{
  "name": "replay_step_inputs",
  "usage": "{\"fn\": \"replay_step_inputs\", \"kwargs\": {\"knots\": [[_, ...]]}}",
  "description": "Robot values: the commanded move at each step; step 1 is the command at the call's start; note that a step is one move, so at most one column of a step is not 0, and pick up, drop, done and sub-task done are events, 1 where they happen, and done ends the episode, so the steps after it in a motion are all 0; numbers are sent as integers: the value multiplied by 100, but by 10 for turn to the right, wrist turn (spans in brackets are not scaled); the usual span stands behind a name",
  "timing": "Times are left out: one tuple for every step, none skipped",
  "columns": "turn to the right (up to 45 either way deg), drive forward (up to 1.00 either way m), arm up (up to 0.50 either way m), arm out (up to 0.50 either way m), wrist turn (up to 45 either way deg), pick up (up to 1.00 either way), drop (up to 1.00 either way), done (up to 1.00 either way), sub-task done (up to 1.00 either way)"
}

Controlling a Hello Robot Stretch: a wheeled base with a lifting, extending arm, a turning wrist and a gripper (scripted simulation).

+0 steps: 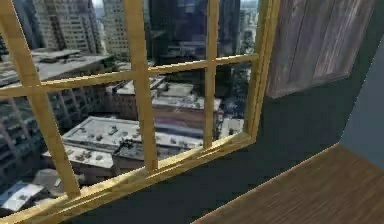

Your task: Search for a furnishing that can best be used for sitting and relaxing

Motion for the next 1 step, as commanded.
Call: {"fn": "replay_step_inputs", "kwargs": {"knots": [[450,0,0,0,0,0,0,0,0]]}}
